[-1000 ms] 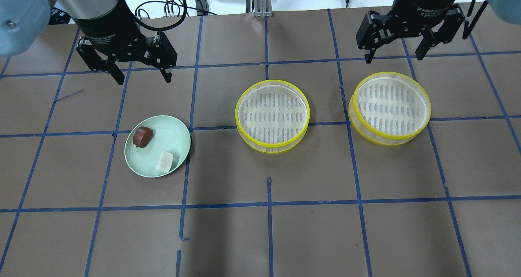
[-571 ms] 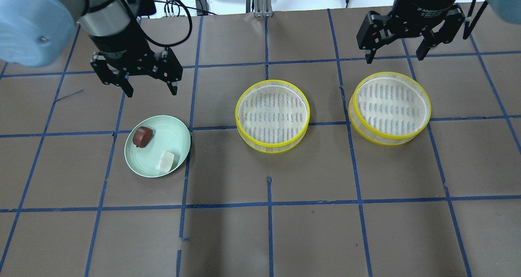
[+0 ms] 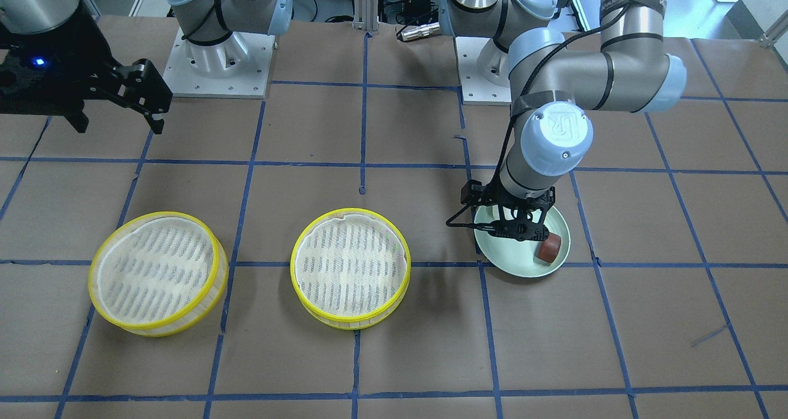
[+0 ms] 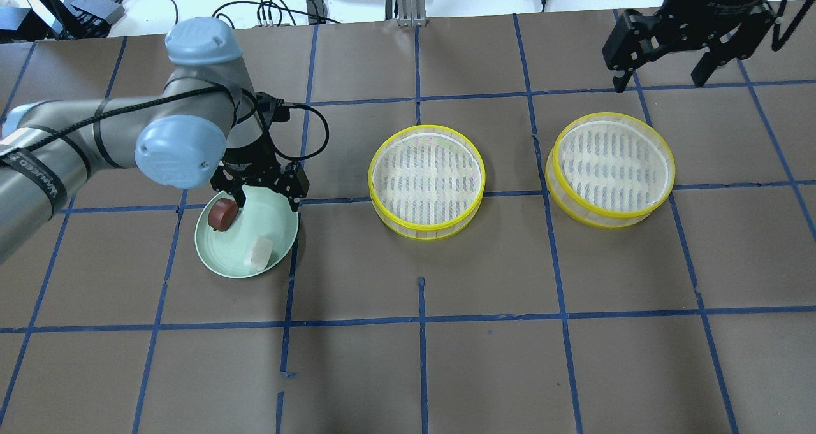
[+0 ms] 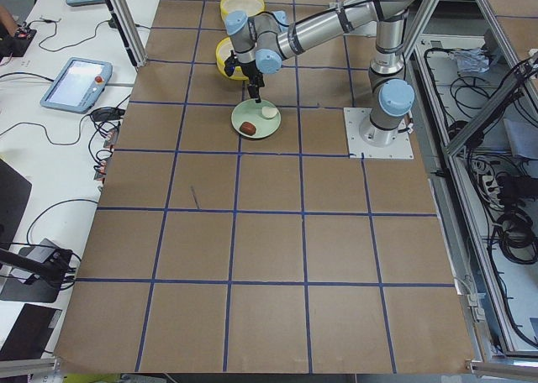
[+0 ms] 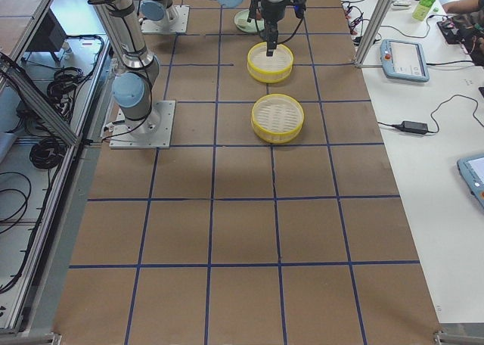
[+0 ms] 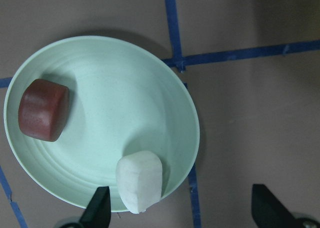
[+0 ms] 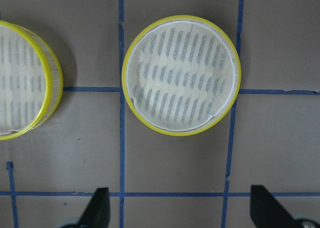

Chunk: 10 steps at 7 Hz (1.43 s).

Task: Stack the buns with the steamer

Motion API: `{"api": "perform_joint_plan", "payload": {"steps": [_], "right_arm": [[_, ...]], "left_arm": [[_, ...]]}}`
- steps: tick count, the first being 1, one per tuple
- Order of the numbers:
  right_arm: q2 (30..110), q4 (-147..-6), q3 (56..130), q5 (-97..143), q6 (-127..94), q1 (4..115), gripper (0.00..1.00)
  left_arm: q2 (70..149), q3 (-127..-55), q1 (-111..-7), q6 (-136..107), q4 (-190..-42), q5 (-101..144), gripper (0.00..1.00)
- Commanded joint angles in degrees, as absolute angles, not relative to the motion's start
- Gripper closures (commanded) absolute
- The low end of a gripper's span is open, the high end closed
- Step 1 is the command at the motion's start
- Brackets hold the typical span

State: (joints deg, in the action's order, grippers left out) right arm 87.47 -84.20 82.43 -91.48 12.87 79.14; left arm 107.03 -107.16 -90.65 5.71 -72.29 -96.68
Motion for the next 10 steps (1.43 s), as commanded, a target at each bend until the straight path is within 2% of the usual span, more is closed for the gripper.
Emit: {"api": "perform_joint_plan", "payload": {"steps": [1,2,3,4,6,8,10], "right_arm": [[86.6,-85.7,85.0,-91.4,22.5,70.7,0.0],[85.1,-92.2,89.0,-91.4,24.7,68.1,0.0],[81.6,-101.4,93.5,-91.6,24.8,67.3,0.0],[79.5,-107.1,96.0,-91.3,24.8,67.3,0.0],[75.5,-110.6,97.7,-91.3,24.8,67.4,0.01],[69.1,-118.2,99.3,-89.7,24.8,67.4,0.02],[67.6,-124.4,103.1,-89.7,24.7,67.4,0.04]], "left_arm": [[109.9,-109.0,-90.6,5.2,-71.7,-97.8,0.04],[110.1,-109.2,-90.6,5.5,-71.8,-98.0,0.35],[110.0,-109.1,-90.6,4.9,-72.1,-97.8,0.73],[110.0,-108.6,-90.6,3.5,-72.2,-97.6,0.83],[109.6,-108.0,-90.6,1.9,-72.1,-97.1,0.95],[108.7,-106.0,-90.7,-1.8,-72.2,-94.7,0.97],[108.9,-99.4,-91.1,-19.1,-76.3,-79.4,0.94]]}}
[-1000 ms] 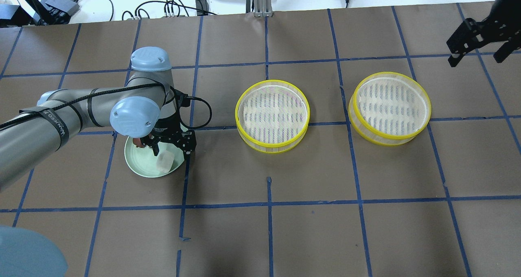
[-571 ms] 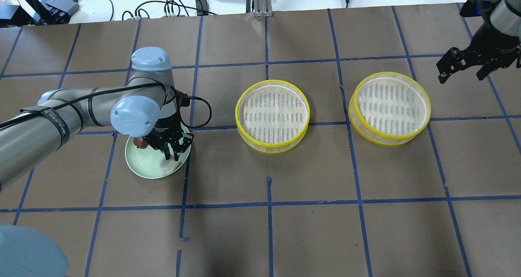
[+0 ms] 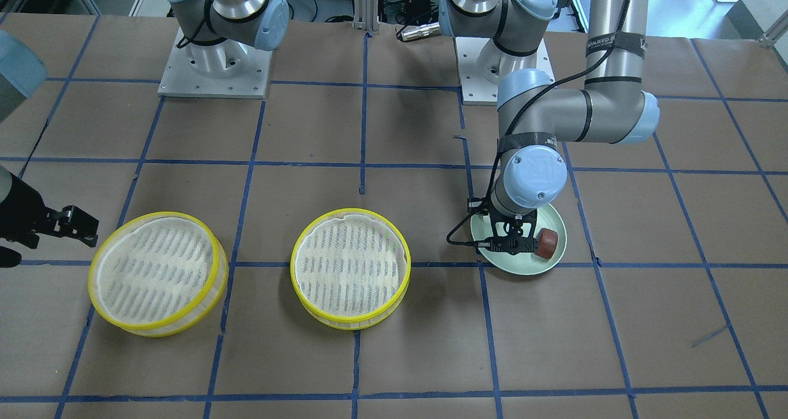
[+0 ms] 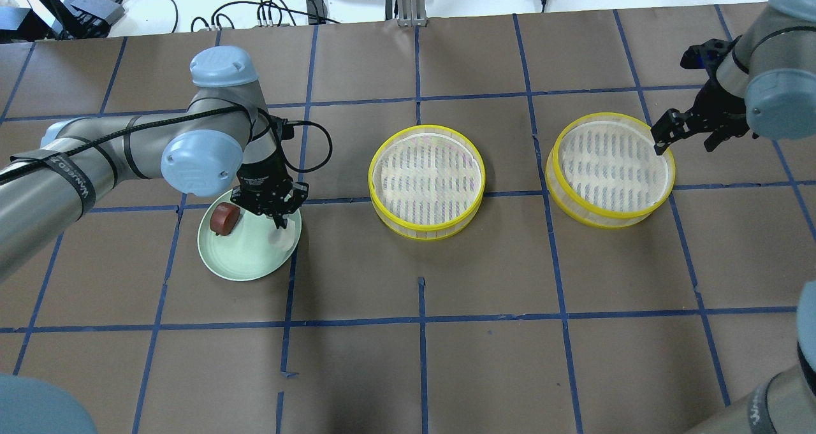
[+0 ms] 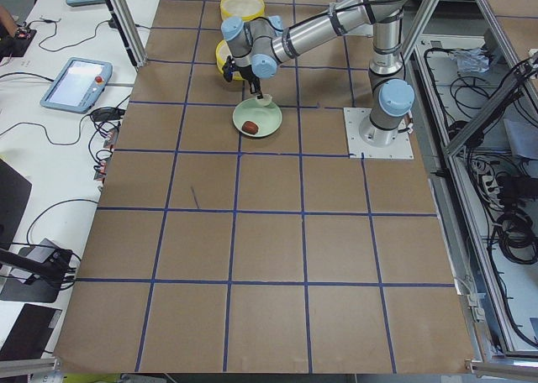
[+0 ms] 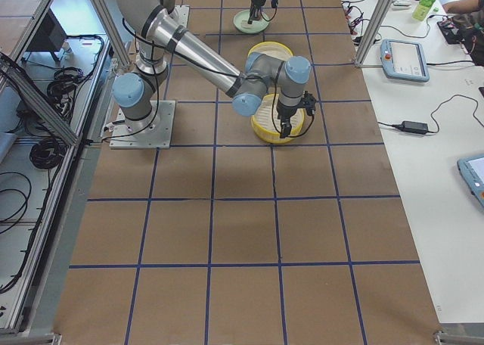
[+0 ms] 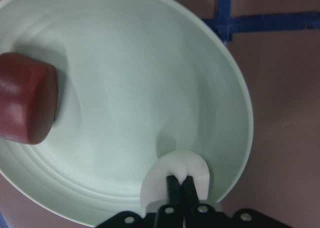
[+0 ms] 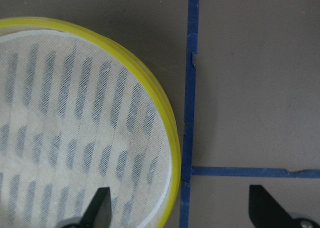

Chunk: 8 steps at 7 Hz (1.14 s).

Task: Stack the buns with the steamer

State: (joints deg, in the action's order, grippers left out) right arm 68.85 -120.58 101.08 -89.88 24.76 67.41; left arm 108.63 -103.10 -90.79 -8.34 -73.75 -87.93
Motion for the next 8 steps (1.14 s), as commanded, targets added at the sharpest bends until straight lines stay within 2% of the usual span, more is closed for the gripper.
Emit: {"api": "perform_joint_plan", "payload": {"steps": [1,2,3,4,5,6,8], "right_arm": [[67.0,-125.4,103.7,-89.7,24.5,67.4,0.04],[67.0,-125.4,103.8,-89.6,24.4,67.4,0.04],[66.7,-125.4,103.8,-89.7,24.4,67.4,0.23],[66.7,-125.2,103.9,-89.7,24.4,67.4,0.52],[66.7,-124.7,103.8,-89.6,24.6,67.4,0.79],[66.7,-124.8,103.8,-89.7,24.6,67.4,0.93],[67.4,-124.6,102.8,-90.1,24.7,67.4,0.97]], "left_arm": [[109.9,-98.9,-91.4,-32.1,-75.5,-68.9,0.88],[110.6,-98.9,-92.3,-39.2,-74.7,-57.5,0.88],[113.4,-98.4,-92.7,-42.9,-70.6,-44.1,0.89],[114.6,-98.4,-92.7,-46.5,-66.0,-41.6,0.67],[115.0,-98.3,-92.7,-47.0,-64.8,-41.9,0.01],[115.1,-98.3,-92.6,-46.8,-64.8,-41.9,0.0],[114.3,-98.0,-92.4,-43.8,-63.6,-49.1,0.0]]}}
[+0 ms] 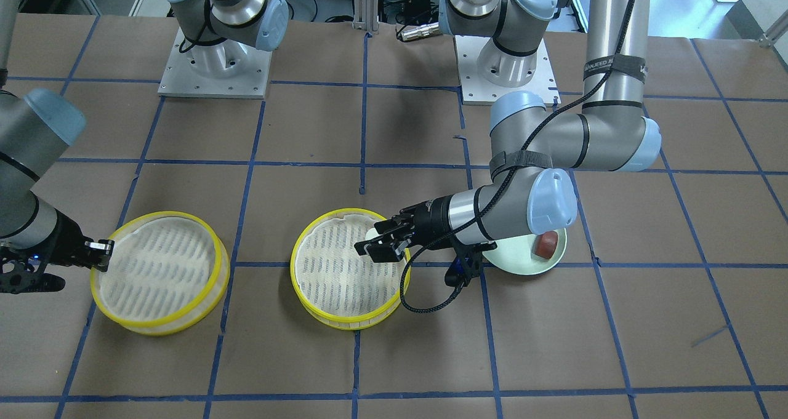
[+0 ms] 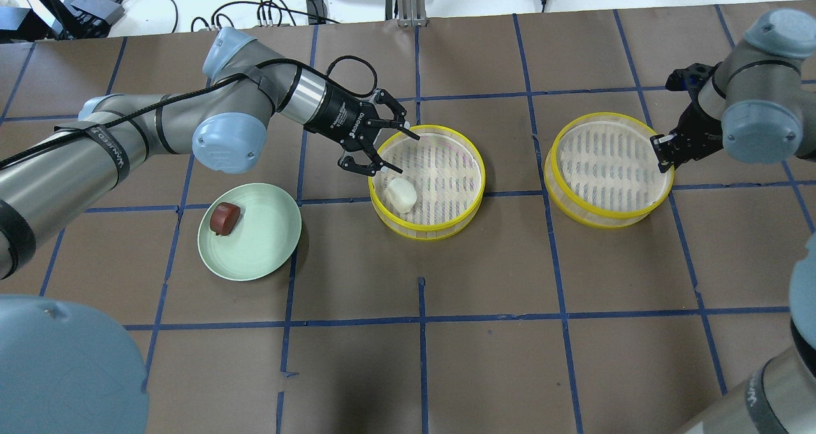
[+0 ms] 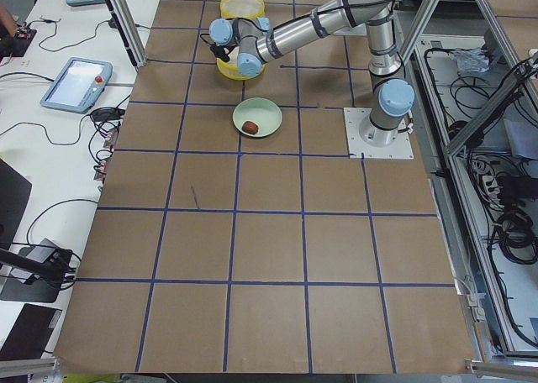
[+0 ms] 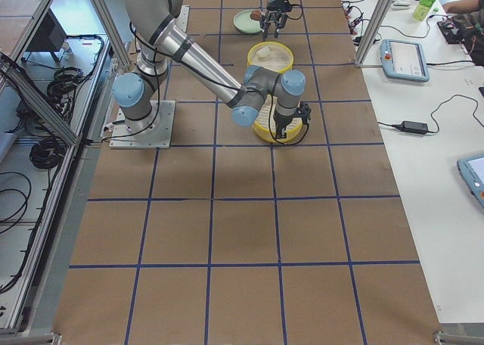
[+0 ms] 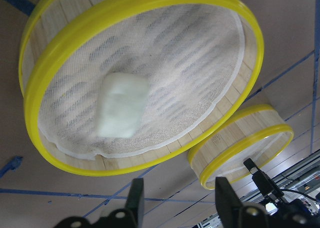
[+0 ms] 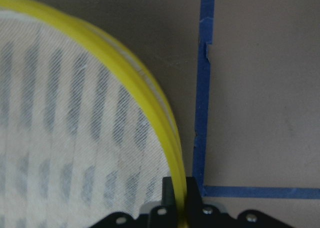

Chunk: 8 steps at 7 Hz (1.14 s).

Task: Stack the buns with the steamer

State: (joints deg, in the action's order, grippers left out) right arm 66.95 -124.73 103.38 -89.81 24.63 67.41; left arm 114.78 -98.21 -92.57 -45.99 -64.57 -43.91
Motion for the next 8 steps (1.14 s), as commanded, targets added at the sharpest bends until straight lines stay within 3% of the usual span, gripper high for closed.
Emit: {"api": "perform_joint_plan", "payload": {"steps": [1,4,8], "right_arm": [[68.2,-123.8,101.3,-89.8,23.9,67.7,0.98],[71.9,-114.7,93.5,-87.9,18.6,72.4,0.96],[71.5,-113.6,91.0,-87.2,-14.2,90.9,0.96]], "left_arm": [[113.2,-98.0,-92.3,-32.7,-63.5,-63.5,0.0],[109.3,-99.2,-87.2,1.6,-68.2,-89.7,0.0],[111.0,-104.3,-83.8,26.3,-67.6,-99.4,0.0]]}}
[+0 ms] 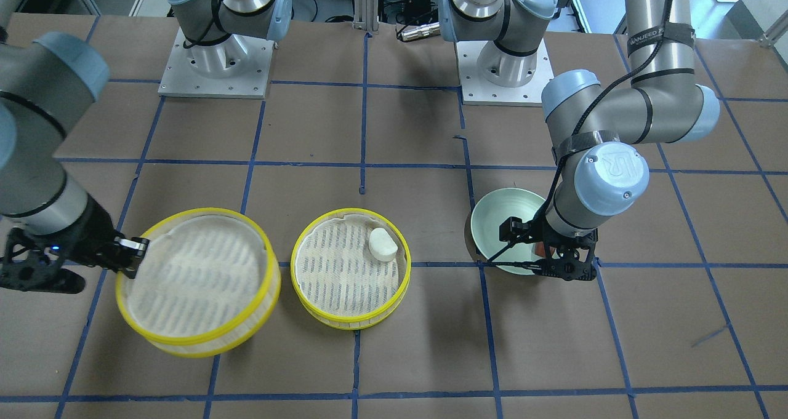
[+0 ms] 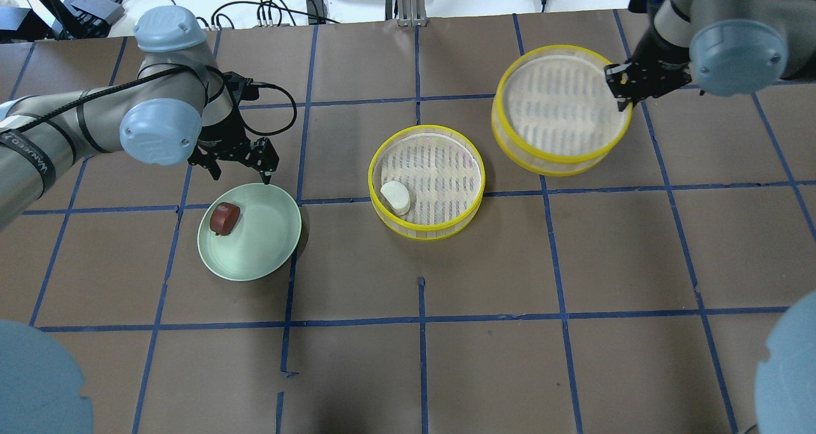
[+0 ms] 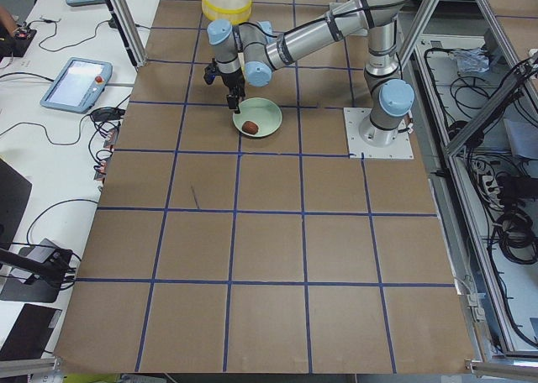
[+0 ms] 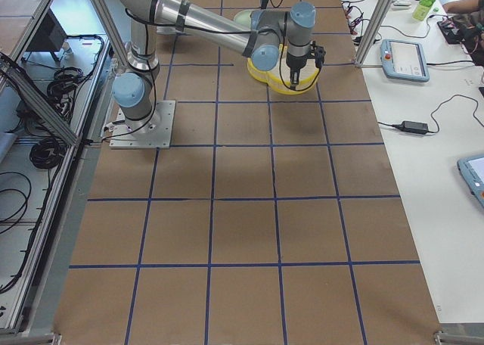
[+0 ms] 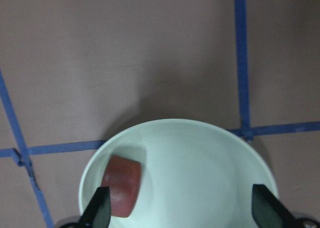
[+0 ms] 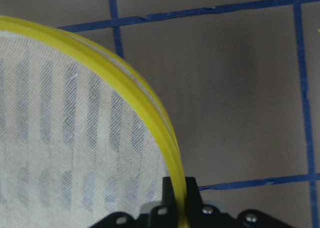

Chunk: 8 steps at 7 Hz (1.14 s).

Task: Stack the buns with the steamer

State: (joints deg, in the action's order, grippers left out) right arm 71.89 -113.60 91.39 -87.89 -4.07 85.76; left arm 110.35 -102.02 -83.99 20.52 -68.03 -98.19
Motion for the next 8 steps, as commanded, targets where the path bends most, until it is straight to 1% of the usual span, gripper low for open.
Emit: {"api": "perform_joint_plan", "payload": {"steps": [1,3,4,5,6,7,8], "right_arm": [[70.6,-113.8,91.1,-87.4,-18.2,95.2,0.96],[68.8,-113.9,91.3,-87.3,-24.2,98.6,0.96],[67.6,-113.8,91.9,-87.3,-24.3,99.7,0.95],[67.0,-114.2,92.9,-88.0,-23.6,100.6,0.95],[67.1,-114.0,93.0,-87.6,-24.3,101.1,0.95],[67.0,-113.9,93.1,-88.1,-23.6,101.1,0.94],[67.1,-113.6,93.2,-88.2,-23.6,101.1,0.94]], "left_arm": [[112.2,-104.5,-83.8,26.4,-67.6,-99.4,0.03],[114.3,-103.8,-83.7,30.5,-66.4,-104.6,0.22],[114.3,-103.9,-83.7,30.5,-66.3,-105.2,0.27],[114.3,-104.3,-83.7,30.1,-66.2,-105.2,0.34],[114.3,-104.4,-83.7,29.9,-65.8,-105.2,0.55],[114.3,-104.4,-83.7,29.9,-65.8,-105.1,0.74],[114.1,-104.5,-83.7,29.8,-65.8,-105.0,0.84]]}}
